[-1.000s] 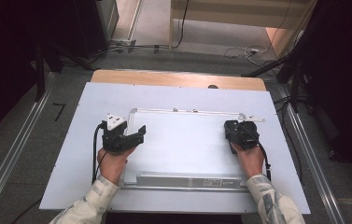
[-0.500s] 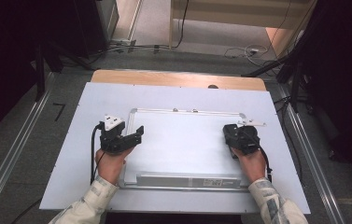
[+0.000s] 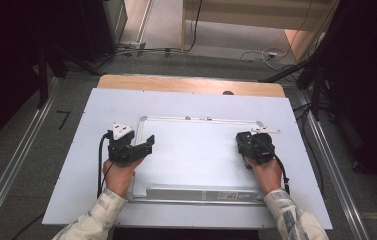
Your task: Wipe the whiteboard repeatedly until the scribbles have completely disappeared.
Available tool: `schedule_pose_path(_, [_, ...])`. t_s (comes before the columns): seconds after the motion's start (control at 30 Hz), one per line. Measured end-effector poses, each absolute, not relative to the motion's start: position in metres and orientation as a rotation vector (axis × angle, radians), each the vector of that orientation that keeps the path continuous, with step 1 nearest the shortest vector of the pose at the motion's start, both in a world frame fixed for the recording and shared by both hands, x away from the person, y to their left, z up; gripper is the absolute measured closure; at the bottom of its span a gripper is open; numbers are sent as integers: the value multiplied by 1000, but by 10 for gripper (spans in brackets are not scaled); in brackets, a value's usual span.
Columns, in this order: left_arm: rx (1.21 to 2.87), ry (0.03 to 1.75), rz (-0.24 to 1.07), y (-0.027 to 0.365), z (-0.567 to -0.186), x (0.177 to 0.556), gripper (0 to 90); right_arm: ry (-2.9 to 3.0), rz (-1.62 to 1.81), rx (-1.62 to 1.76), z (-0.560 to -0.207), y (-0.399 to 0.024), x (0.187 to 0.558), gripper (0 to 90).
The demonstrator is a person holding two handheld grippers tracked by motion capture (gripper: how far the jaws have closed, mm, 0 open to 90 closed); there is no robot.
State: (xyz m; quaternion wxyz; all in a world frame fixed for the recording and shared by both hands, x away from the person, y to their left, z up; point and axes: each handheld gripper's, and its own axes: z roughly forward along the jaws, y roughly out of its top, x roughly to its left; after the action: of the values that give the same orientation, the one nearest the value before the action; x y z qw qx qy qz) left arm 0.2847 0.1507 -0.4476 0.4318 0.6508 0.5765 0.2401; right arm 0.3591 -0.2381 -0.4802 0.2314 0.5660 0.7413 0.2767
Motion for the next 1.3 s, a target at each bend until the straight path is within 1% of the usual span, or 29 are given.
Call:
schedule_pose_path(0.33, [1622, 1436, 599, 150, -448, 284, 278, 2072, 774, 1545, -481, -261, 304, 393])
schedule_pose_path(0.47, [1621, 1433, 597, 150, -447, 284, 278, 2076, 771, 1538, -481, -267, 295, 393])
schedule_pose_path(0.6, [1624, 1433, 599, 148, -448, 284, 278, 2053, 758, 1544, -482, -266, 308, 393])
schedule_pose_path(1.0, [1635, 1437, 590, 148, -450, 286, 278, 1962, 709, 1616, -481, -250, 373, 392])
schedule_pose_path(1.13, [1636, 1436, 584, 148, -450, 286, 278, 1990, 705, 1592, -480, -239, 376, 393])
schedule_pose_path(1.3, [1629, 1437, 590, 150, -450, 285, 278, 2038, 731, 1556, -481, -237, 361, 393])
